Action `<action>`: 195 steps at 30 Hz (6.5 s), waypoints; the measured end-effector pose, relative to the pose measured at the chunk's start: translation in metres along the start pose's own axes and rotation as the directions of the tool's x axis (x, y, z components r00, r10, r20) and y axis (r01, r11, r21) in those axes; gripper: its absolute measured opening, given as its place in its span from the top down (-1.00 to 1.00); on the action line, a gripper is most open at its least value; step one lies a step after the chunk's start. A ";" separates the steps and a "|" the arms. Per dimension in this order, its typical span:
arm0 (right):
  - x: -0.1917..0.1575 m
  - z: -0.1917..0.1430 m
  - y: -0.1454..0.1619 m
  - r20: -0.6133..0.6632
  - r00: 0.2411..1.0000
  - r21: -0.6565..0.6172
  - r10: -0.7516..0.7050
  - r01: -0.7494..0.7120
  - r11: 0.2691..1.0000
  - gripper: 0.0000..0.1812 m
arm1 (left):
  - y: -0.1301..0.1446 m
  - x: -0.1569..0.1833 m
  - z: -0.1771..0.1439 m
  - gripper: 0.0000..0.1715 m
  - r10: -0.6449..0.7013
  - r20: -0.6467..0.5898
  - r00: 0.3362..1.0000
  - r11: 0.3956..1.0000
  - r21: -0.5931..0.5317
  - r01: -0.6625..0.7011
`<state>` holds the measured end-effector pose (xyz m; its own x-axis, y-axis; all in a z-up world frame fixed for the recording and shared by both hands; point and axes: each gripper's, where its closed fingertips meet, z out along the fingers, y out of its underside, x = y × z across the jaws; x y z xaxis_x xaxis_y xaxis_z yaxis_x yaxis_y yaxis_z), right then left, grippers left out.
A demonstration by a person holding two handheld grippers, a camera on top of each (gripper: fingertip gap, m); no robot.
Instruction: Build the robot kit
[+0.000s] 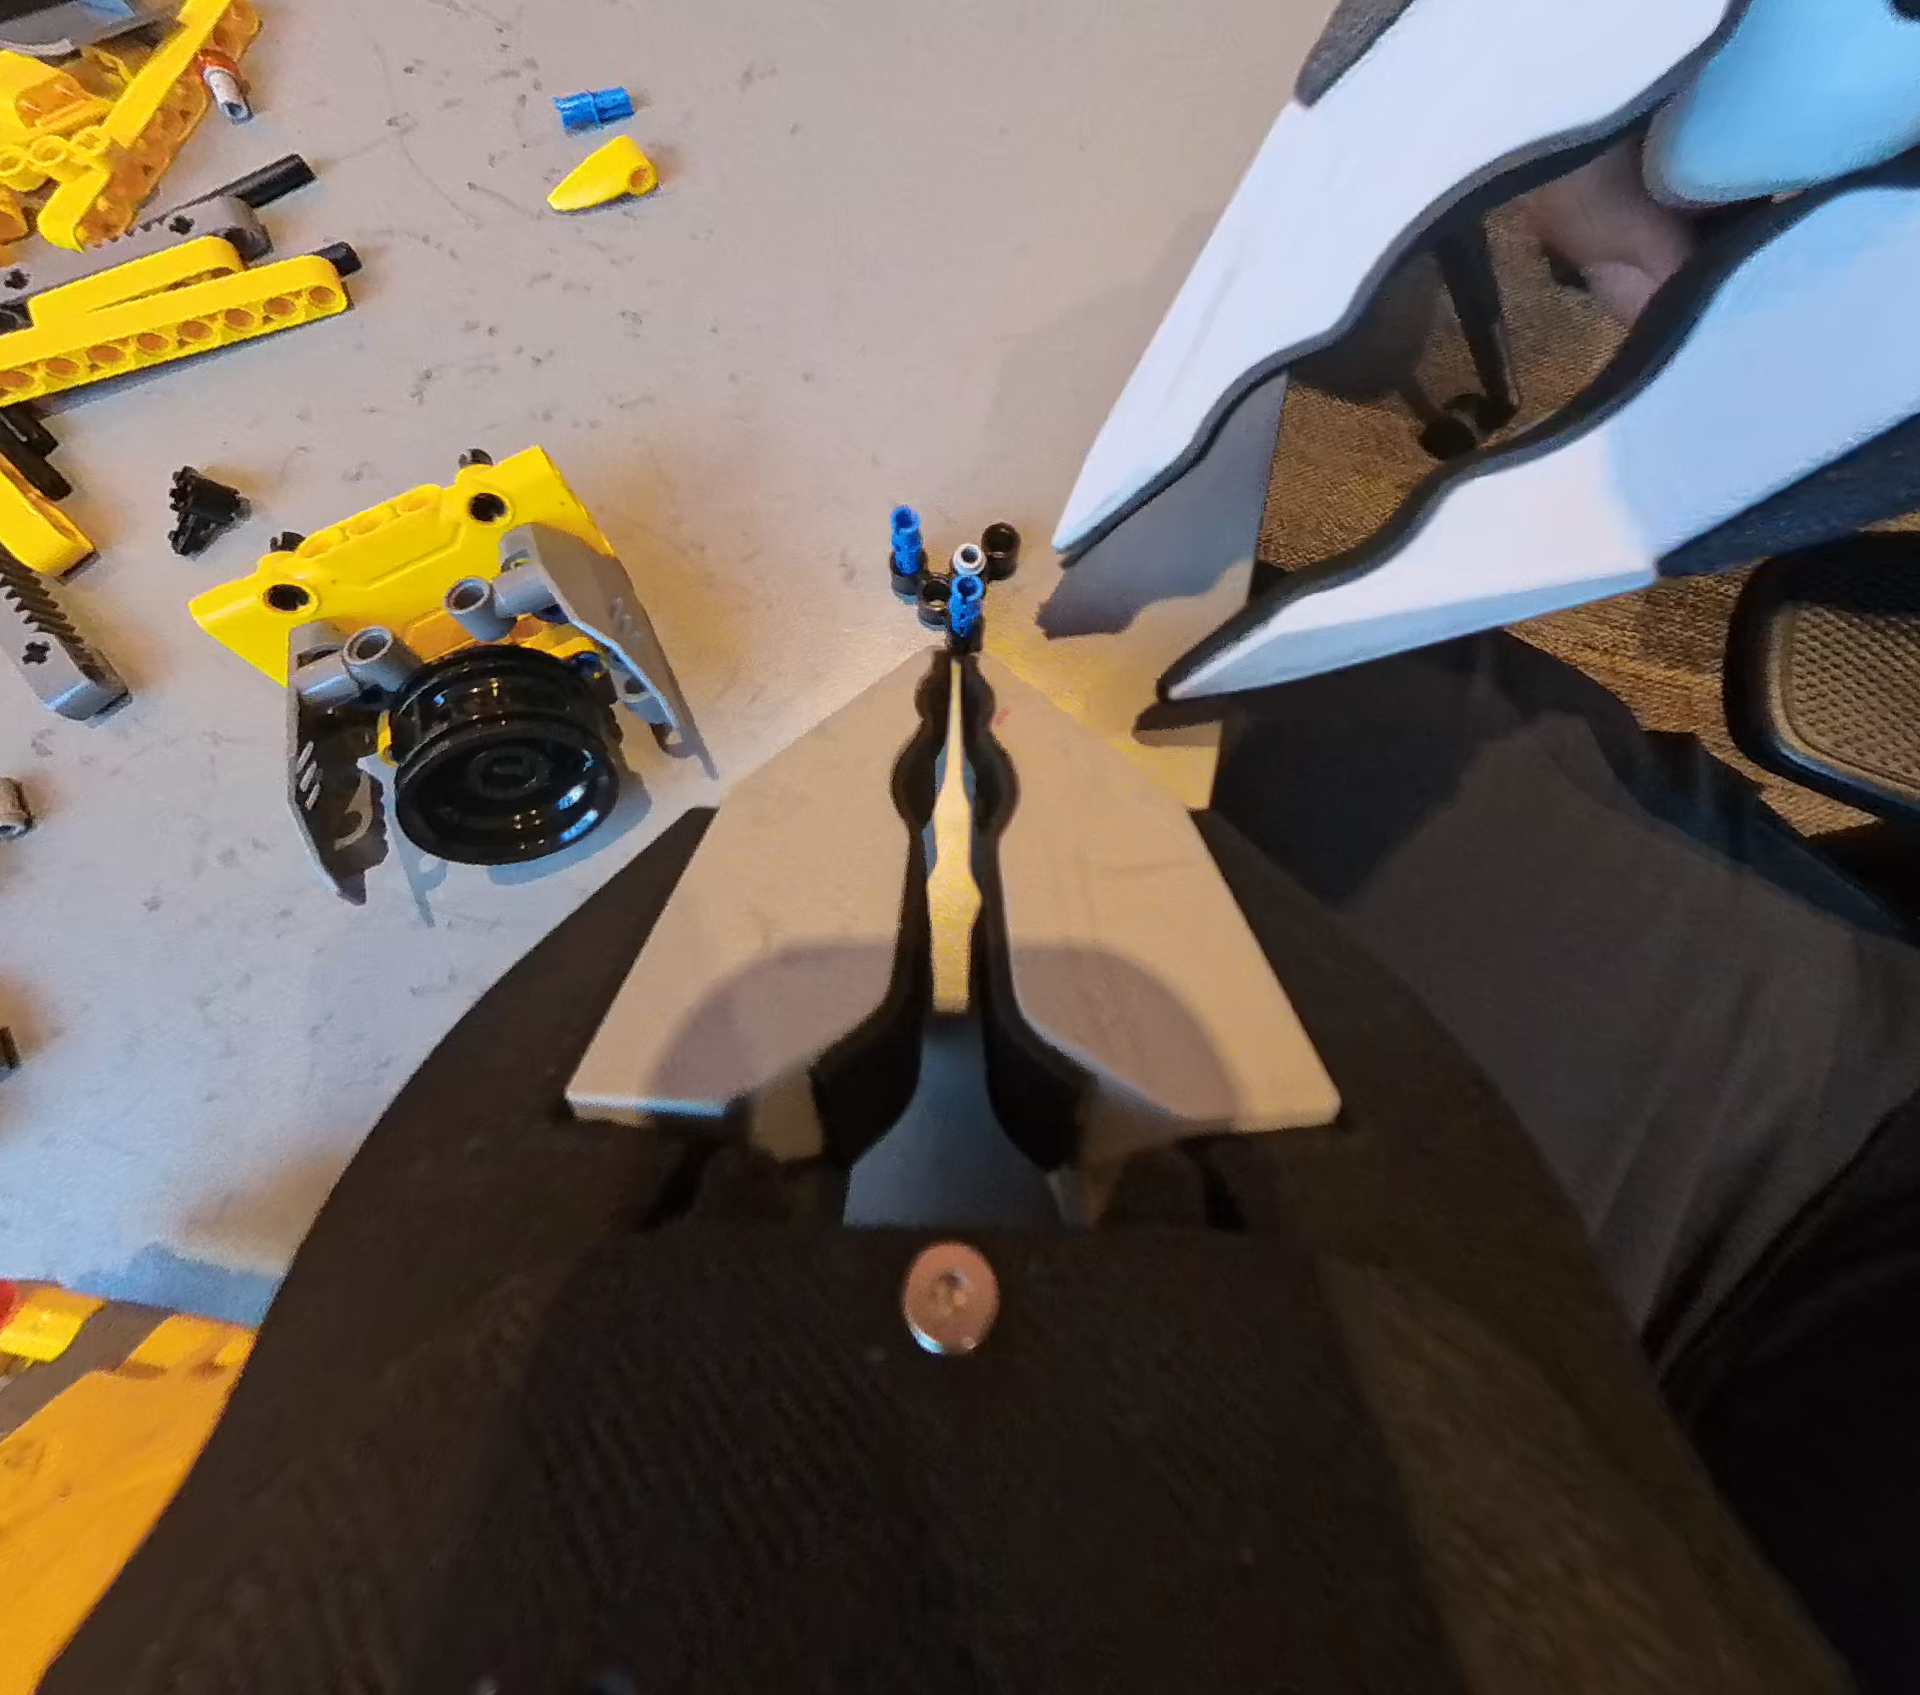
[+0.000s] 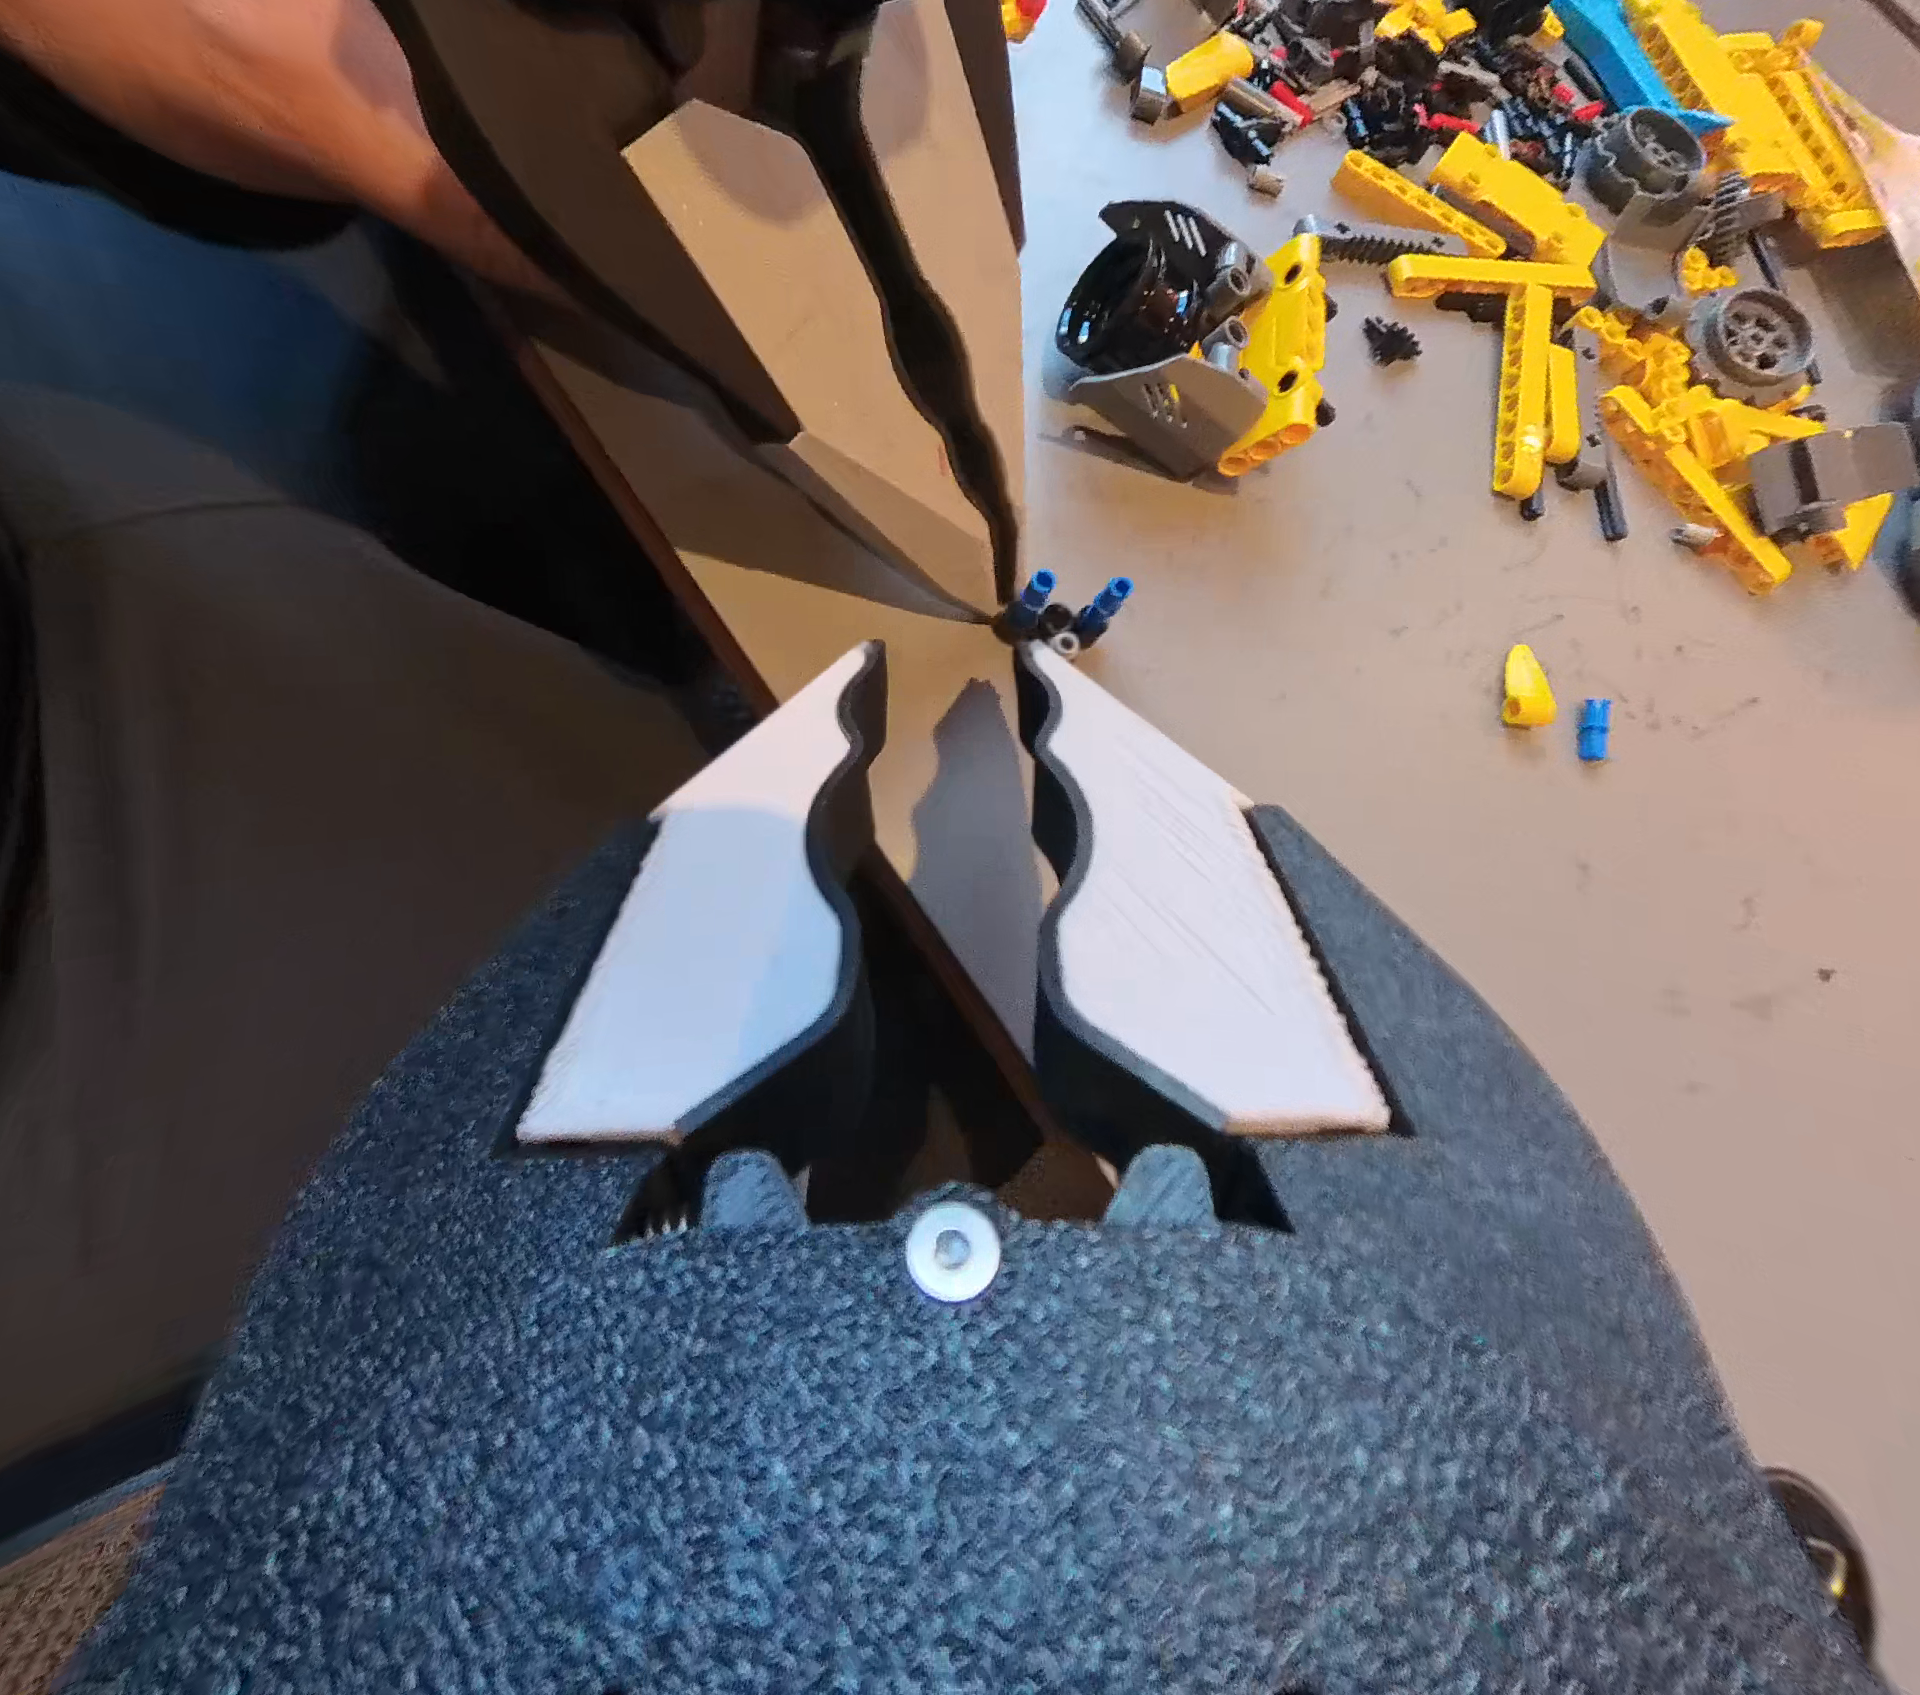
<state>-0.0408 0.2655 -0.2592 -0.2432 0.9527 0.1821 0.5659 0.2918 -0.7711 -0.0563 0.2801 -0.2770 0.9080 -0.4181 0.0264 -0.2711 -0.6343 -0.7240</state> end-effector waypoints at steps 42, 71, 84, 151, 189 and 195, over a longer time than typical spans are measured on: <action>0.042 -0.009 -0.003 0.014 0.969 0.074 0.246 -0.246 0.966 1.00 | -0.010 -0.003 0.011 0.93 0.041 -0.012 0.999 0.999 0.000 -0.041; 0.001 0.025 -0.010 0.023 0.981 0.032 0.191 -0.192 0.981 0.95 | -0.017 0.035 -0.077 0.52 0.054 -0.034 0.998 0.980 0.194 -0.046; 0.003 0.030 -0.022 0.027 0.979 0.203 0.202 -0.204 0.958 0.93 | 0.122 0.086 -0.111 0.52 0.036 -0.125 0.991 0.998 0.050 -0.030; 0.176 0.017 0.033 -0.319 0.853 0.029 0.412 -0.425 0.905 0.82 | 0.155 0.095 -0.097 0.57 0.165 -0.222 0.961 0.978 -0.089 -0.188; 0.174 0.015 0.027 -0.315 0.863 0.059 0.394 -0.397 0.916 0.79 | 0.162 0.094 -0.092 0.57 0.130 -0.245 0.961 0.978 -0.127 -0.164; 0.173 0.013 0.025 -0.305 0.865 0.075 0.398 -0.395 0.916 0.72 | 0.164 0.091 -0.097 0.53 0.015 -0.268 0.963 0.983 -0.171 -0.062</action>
<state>-0.0792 0.4367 -0.2552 0.2546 0.9664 0.0364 0.5551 -0.1152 -0.8237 -0.0488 0.0746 -0.3265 0.7850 -0.5864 0.1998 -0.3777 -0.7086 -0.5960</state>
